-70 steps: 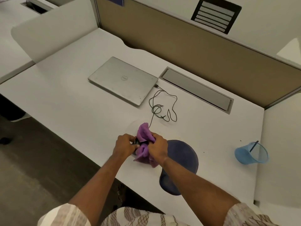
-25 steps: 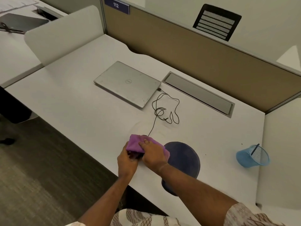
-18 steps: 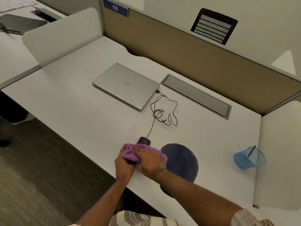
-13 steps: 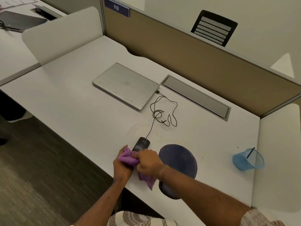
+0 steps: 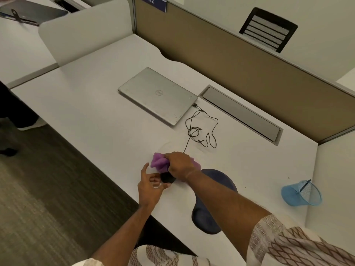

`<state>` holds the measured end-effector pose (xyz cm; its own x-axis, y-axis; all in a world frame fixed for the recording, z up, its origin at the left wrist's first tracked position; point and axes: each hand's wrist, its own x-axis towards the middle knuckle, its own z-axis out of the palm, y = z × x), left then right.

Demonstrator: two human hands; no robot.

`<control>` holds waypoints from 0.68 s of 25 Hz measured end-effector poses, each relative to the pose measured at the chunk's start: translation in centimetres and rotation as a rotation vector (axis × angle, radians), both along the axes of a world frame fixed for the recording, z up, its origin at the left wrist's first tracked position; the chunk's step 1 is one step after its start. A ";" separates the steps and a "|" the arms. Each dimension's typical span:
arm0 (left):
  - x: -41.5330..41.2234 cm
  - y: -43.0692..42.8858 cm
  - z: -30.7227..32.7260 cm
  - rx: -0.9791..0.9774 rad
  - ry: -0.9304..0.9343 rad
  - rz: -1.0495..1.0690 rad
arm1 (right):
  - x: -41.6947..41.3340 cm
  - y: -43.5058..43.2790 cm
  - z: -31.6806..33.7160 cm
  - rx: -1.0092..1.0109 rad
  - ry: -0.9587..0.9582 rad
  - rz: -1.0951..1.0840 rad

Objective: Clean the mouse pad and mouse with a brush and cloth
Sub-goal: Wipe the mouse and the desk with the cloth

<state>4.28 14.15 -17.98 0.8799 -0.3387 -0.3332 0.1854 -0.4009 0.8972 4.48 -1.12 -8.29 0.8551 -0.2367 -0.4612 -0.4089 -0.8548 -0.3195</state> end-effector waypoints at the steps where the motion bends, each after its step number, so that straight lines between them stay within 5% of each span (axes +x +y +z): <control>1: 0.0 -0.1 0.1 -0.013 0.007 0.017 | 0.1 0.5 -0.2 0.003 -0.002 0.035; 6: -0.4 -0.3 0.4 -0.221 0.092 0.143 | -0.2 2.5 -0.6 -0.092 -0.054 0.208; 12: -0.5 -0.1 -1.1 -0.058 -0.012 0.118 | -1.8 3.2 -0.8 0.151 -0.117 0.177; 17: -0.1 0.1 -0.7 -0.085 0.028 0.046 | -4.5 0.7 0.9 0.406 -0.424 -0.137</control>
<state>4.23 14.27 -18.67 0.8857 -0.3266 -0.3299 0.2275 -0.3141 0.9217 0.02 -0.39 -7.35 0.9583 -0.2347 -0.1628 -0.2723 -0.5790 -0.7685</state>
